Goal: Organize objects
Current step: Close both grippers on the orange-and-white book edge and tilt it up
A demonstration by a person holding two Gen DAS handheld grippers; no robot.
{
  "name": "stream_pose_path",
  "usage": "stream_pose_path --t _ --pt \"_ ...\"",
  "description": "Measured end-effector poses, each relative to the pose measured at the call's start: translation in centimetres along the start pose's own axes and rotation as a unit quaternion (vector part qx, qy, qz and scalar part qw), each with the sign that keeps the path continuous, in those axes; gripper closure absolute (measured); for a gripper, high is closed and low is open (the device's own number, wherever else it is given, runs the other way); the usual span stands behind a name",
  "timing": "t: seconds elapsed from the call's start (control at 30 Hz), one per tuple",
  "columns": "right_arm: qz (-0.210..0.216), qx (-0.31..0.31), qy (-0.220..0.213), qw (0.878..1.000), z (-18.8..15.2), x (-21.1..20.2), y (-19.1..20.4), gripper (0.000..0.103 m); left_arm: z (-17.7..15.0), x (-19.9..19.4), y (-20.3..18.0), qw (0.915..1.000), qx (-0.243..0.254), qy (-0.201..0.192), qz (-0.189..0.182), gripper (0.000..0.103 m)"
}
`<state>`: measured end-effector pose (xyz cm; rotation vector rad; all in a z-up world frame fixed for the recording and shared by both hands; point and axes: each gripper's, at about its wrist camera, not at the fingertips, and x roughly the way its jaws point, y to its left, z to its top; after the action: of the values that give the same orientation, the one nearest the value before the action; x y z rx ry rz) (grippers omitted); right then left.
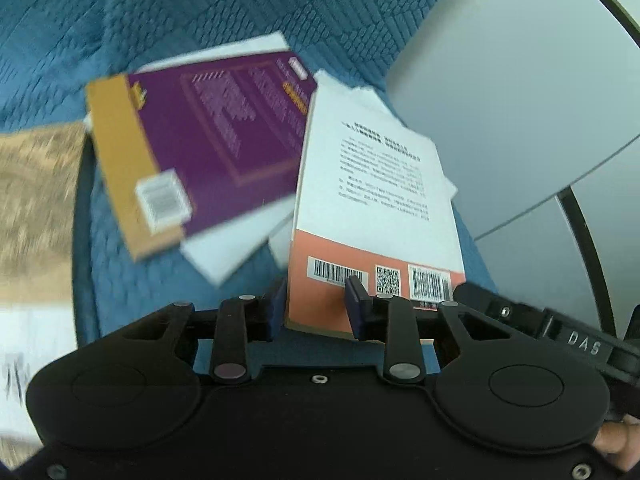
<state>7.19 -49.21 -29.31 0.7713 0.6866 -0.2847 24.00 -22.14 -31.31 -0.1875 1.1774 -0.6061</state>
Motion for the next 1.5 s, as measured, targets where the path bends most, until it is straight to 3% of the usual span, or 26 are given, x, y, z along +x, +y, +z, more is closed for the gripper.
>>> stream_pose_path --t 0.27,0.53,0.77,0.9,1.13,1.17,1.2,1.23,1.5 --pt "0.013 -0.012 0.023 1.000 -3.3 -3.0 0.6 0.063 -5.7 -3.5 -0.3 0.9994 -0.013 0.015 0.028 0.073" --pt "0.019 -0.027 0.038 0.999 -5.7 -6.0 1.2 0.063 -9.6 -7.3 -0.6 0.9992 -0.032 0.008 0.023 0.074" --pt "0.001 -0.052 0.064 0.997 -7.2 -7.0 2.2 0.063 -12.0 -7.2 1.0 0.9954 -0.091 0.027 0.008 0.074" --pt "-0.001 -0.036 0.088 0.995 -7.5 -6.8 1.6 0.063 -12.7 -6.5 2.0 0.9930 -0.113 0.035 0.000 0.078" --pt "-0.012 -0.005 0.107 0.994 -7.1 -5.7 0.5 0.064 -13.0 -6.3 4.3 0.9848 -0.169 0.033 -0.022 0.065" --pt "-0.013 -0.002 0.107 0.994 -7.0 -5.6 0.4 0.060 -13.0 -6.1 4.6 0.9831 -0.177 0.035 -0.030 0.064" --pt "-0.021 -0.001 0.107 0.994 -6.9 -5.4 0.3 0.045 -13.1 -5.9 4.9 0.9813 -0.185 0.036 -0.037 0.062" --pt "-0.033 0.000 0.111 0.993 -6.7 -5.1 0.2 0.040 -13.2 -5.7 5.2 0.9792 -0.194 0.039 -0.043 0.060" --pt "-0.024 0.018 0.138 0.990 -6.4 -3.6 -1.0 0.040 -13.4 -3.9 6.2 0.9669 -0.234 0.048 -0.089 0.057"
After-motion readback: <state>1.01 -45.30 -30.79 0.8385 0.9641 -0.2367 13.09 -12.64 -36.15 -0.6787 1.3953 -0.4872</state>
